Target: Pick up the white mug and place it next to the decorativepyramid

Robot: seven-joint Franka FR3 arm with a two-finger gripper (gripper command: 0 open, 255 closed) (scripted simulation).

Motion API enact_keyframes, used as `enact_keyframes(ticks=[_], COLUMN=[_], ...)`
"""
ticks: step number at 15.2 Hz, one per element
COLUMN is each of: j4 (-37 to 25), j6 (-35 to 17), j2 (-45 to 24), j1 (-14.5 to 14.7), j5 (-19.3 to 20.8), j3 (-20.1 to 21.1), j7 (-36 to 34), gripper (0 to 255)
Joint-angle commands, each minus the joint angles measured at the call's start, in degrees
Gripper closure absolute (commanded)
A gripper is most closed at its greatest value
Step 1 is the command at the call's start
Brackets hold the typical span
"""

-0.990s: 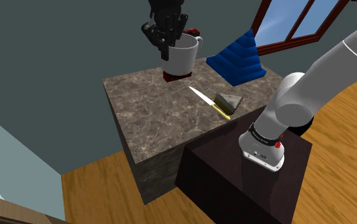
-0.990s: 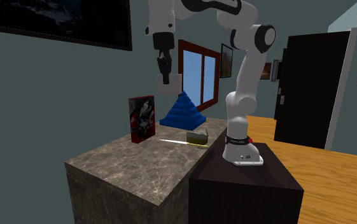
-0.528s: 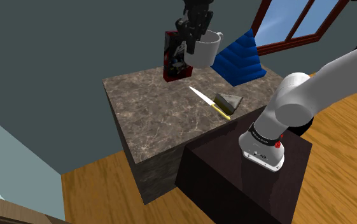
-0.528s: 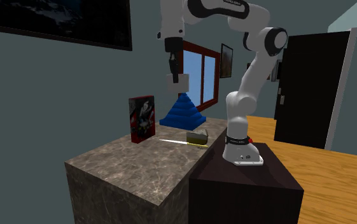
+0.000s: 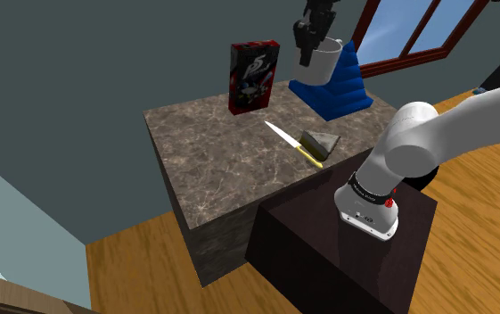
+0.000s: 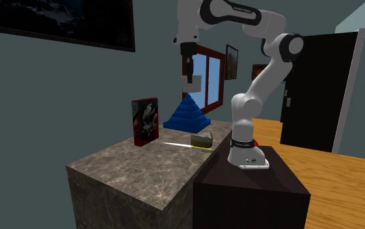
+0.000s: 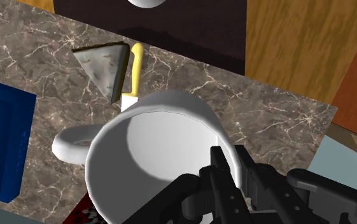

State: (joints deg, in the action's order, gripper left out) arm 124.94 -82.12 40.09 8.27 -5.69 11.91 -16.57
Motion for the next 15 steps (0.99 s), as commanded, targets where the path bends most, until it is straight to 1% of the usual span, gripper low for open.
enact_keyframes(ticks=[1,8,15], j4=[1.7,6.4,8.1], j6=[0.9,3.8,6.0], j2=[2.5,10.0,14.6], j1=[-0.4,-2.1,-4.3], j5=[1.3,7.6,15.5], j3=[-2.4,-11.0,-20.0], j7=[2.6,11.5,20.7], gripper=[255,255,255])
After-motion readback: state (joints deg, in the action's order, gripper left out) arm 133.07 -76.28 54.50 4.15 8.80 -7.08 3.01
